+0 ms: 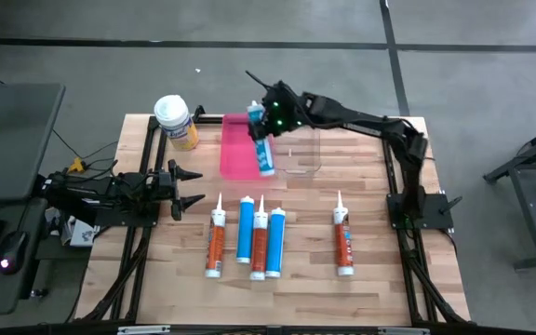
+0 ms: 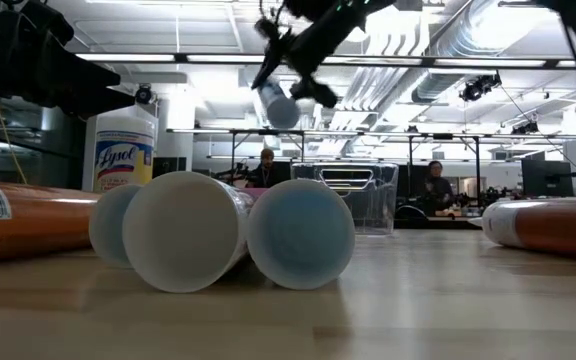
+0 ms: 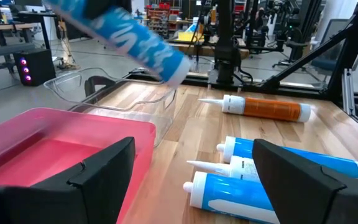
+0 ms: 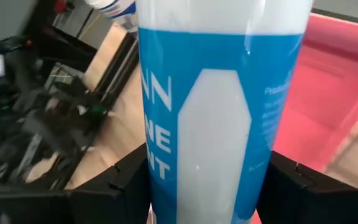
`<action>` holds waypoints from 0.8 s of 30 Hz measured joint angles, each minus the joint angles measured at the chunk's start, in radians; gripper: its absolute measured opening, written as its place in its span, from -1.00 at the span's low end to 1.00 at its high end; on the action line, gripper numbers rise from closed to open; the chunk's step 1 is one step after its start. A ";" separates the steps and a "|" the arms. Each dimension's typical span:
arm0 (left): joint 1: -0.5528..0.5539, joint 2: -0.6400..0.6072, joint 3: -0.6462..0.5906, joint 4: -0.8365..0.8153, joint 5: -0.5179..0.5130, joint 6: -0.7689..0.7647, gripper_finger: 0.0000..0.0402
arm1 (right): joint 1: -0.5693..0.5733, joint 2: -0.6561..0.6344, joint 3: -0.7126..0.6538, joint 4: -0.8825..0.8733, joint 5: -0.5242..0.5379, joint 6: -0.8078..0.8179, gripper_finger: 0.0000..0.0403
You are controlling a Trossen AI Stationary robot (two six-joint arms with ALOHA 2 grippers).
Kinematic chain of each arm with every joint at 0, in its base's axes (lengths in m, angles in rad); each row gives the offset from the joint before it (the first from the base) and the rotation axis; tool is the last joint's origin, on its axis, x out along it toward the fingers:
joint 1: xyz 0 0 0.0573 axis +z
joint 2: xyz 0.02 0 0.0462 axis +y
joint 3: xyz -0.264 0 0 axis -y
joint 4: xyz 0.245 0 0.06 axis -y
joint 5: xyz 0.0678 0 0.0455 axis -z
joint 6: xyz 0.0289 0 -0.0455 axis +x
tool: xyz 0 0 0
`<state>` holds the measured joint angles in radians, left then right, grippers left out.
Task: Sort silicone sealant tubes
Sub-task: Put the blue silicone sealant into the pink bin
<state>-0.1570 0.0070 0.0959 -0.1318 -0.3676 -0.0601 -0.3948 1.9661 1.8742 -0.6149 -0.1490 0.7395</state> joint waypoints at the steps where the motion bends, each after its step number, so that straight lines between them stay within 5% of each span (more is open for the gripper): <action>1: 0.000 0.000 0.000 0.000 0.000 0.000 0.59 | -0.007 0.025 0.017 0.004 -0.007 0.000 0.03; 12: 0.000 0.000 0.000 0.000 0.000 0.000 0.59 | -0.061 0.274 0.134 0.178 -0.075 0.152 0.03; 24: 0.000 0.000 0.000 0.000 0.000 0.000 0.59 | -0.073 0.346 0.154 0.174 -0.087 0.176 0.03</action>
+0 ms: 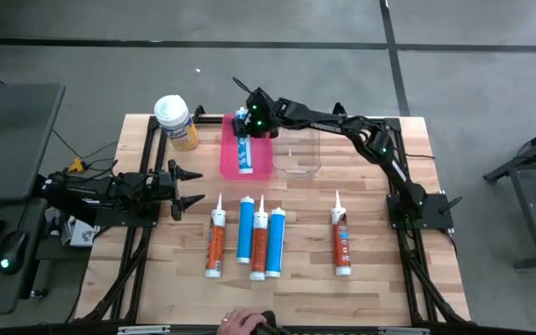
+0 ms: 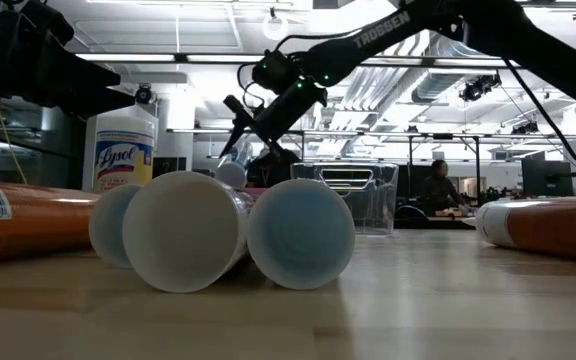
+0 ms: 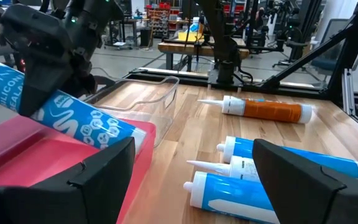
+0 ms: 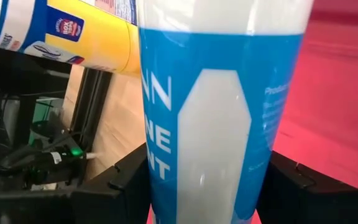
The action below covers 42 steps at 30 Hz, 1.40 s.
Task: Sort silicone sealant tubes
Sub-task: Put the blue silicone sealant into the pink bin
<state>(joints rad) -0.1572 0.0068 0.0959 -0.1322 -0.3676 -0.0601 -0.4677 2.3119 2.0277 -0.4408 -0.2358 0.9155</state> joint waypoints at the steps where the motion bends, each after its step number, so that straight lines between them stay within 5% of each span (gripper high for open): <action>1: 0.000 0.000 0.000 0.000 0.000 0.000 0.59 | -0.001 0.000 0.000 0.000 0.005 -0.002 0.03; 5: 0.000 0.000 0.000 0.000 0.000 0.000 0.59 | -0.005 0.000 -0.002 -0.004 0.025 -0.005 0.04; 12: 0.000 0.000 0.000 0.000 0.000 0.000 0.59 | -0.004 0.000 -0.002 0.004 0.054 -0.007 0.37; 30: 0.000 0.000 0.000 0.000 0.000 0.000 0.59 | 0.018 -0.028 -0.003 0.054 -0.058 -0.023 0.37; 42: 0.000 0.000 0.000 -0.001 0.000 0.000 0.59 | 0.165 -0.218 -0.002 -0.448 0.172 -0.157 0.37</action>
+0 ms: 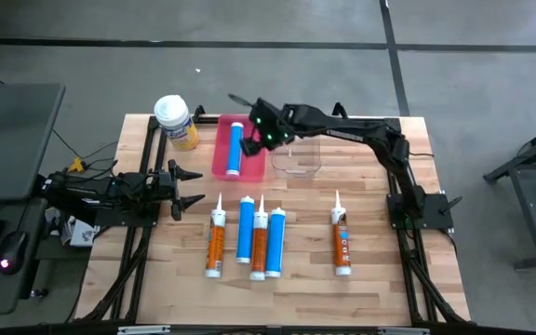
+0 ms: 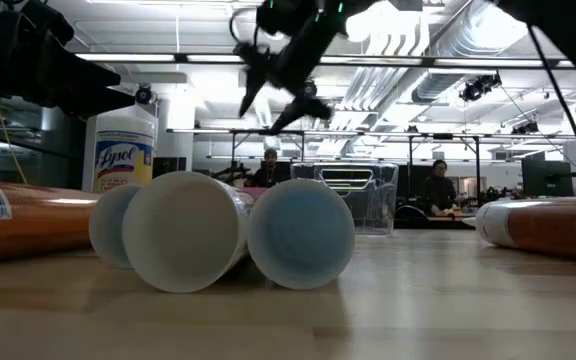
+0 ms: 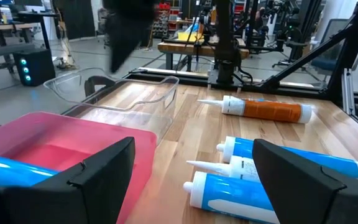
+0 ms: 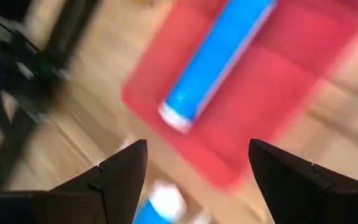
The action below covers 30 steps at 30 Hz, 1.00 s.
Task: Sort silicone sealant tubes
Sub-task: Put the blue silicone sealant into the pink bin
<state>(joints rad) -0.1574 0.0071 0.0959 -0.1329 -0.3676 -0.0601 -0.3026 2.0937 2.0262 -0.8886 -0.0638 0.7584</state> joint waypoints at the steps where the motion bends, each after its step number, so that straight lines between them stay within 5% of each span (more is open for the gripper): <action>1: 0.000 0.000 0.000 0.001 0.000 0.000 0.59 | 0.021 -0.016 0.000 -0.058 0.030 0.001 0.37; 10: 0.000 0.000 0.000 0.000 0.000 0.000 0.59 | 0.251 -0.086 -0.001 -0.453 0.321 0.264 0.37; 16: 0.000 0.000 0.000 0.001 0.000 0.000 0.59 | 0.390 -0.087 -0.029 -0.558 0.334 0.562 0.37; 21: 0.000 0.000 0.000 0.001 0.000 0.000 0.59 | 0.473 -0.087 -0.130 -0.469 0.258 0.767 0.37; 30: 0.000 0.000 0.000 0.001 0.000 0.000 0.59 | 0.494 -0.085 -0.370 -0.070 0.138 0.892 0.37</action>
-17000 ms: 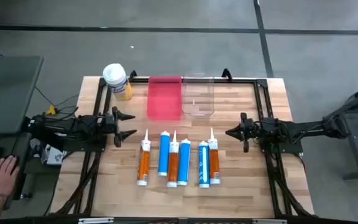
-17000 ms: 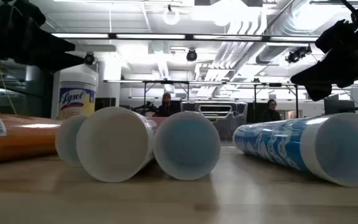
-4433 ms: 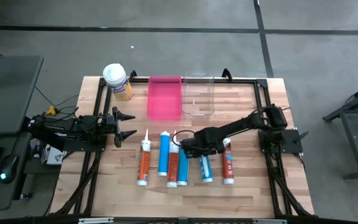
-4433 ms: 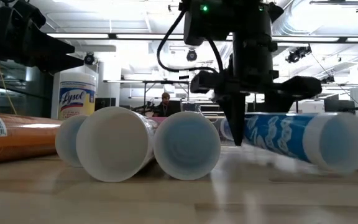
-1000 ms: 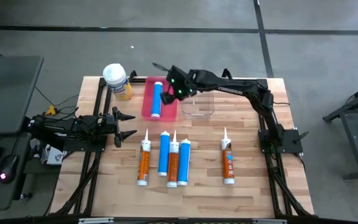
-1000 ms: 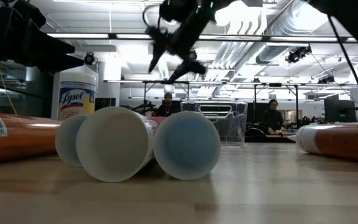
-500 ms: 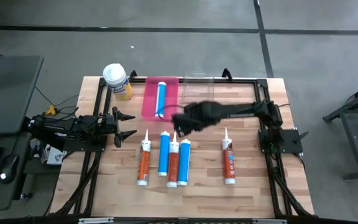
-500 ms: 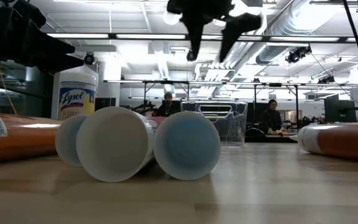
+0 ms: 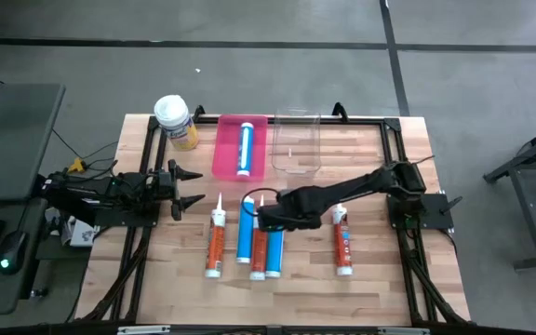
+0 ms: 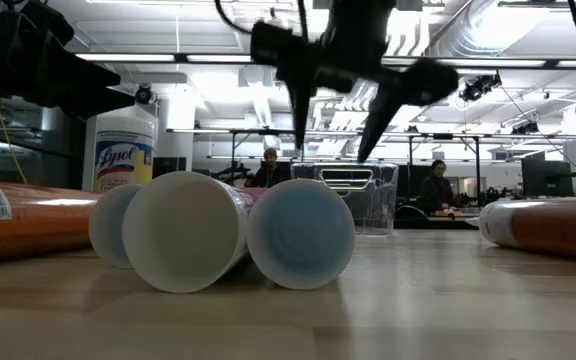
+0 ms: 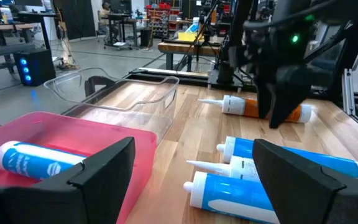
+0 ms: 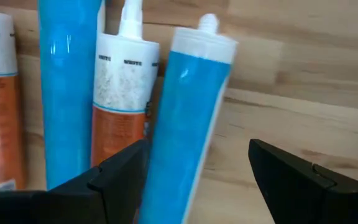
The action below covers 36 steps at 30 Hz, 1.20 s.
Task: Sort silicone sealant tubes
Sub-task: Put the blue silicone sealant into the pink bin
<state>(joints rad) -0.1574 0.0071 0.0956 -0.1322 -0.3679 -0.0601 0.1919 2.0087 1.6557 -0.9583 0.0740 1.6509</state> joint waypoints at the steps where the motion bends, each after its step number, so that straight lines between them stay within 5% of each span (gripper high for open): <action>1: 0.000 0.000 0.000 0.000 0.000 0.000 0.59 | 0.000 0.000 -0.022 0.037 -0.005 0.007 0.37; 23: 0.000 0.000 0.000 0.000 0.000 0.000 0.59 | -0.008 0.083 -0.099 0.267 -0.099 0.020 0.37; 36: 0.000 0.000 0.000 0.000 0.000 0.000 0.59 | -0.015 0.107 -0.100 0.131 -0.108 -0.002 0.37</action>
<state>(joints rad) -0.1570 0.0068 0.0956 -0.1322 -0.3676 -0.0601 0.1764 2.1155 1.5559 -0.8269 -0.0338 1.6486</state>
